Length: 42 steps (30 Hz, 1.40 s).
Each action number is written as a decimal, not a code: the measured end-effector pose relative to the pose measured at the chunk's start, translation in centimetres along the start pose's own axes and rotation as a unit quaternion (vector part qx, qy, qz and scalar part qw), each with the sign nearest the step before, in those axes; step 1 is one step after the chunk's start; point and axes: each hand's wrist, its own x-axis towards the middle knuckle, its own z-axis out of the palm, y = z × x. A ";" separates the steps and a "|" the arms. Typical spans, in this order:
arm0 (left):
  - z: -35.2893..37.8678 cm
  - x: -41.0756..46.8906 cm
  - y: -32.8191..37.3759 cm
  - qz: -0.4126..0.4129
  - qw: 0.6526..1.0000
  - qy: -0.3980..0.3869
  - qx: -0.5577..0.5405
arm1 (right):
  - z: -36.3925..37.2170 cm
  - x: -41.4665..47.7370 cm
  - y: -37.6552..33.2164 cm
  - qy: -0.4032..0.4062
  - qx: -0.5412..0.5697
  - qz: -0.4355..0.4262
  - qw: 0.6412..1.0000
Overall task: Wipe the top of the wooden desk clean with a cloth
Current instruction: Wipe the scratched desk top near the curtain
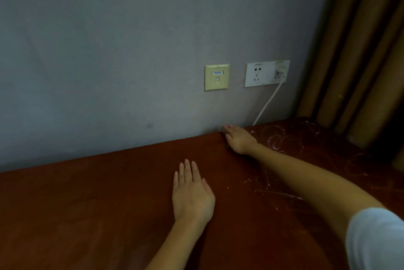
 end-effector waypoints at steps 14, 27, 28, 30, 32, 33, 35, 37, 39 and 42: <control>0.1 0.0 0.2 -0.005 1.000 0.009 0.001 | 1.1 -13.6 -4.5 0.002 -0.029 -0.080 0.996; 0.1 0.1 0.1 -0.001 1.000 -0.004 0.007 | 1.1 -5.3 -5.0 -0.003 -0.009 -0.030 0.999; 0.1 0.0 0.0 0.000 1.000 -0.004 0.004 | 0.8 -5.4 -3.9 0.001 -0.010 -0.014 1.000; 0.1 0.1 -0.1 0.003 1.000 -0.002 -0.002 | 0.3 -6.5 -1.7 0.006 -0.012 0.013 1.000; 0.0 0.1 -0.1 0.003 1.000 0.000 -0.008 | -0.1 -8.4 0.0 0.011 -0.015 0.032 0.999; 0.0 0.1 -0.2 0.004 1.000 0.002 -0.010 | -0.2 -9.6 0.6 0.011 -0.016 0.037 0.999; 0.0 0.0 -0.2 0.006 1.000 0.004 -0.011 | -0.3 -12.3 1.2 0.010 -0.018 0.041 0.999; 0.0 -0.1 -0.1 0.009 1.000 0.005 -0.010 | -0.3 -15.2 1.0 0.012 -0.020 0.039 0.999; 0.1 -0.3 -0.1 0.011 1.000 0.006 -0.011 | -0.3 -17.9 -0.3 0.014 -0.023 0.032 0.999; 0.2 -0.4 -0.1 0.009 1.000 0.008 -0.011 | 0.5 -21.1 -3.8 0.016 -0.026 -0.006 1.000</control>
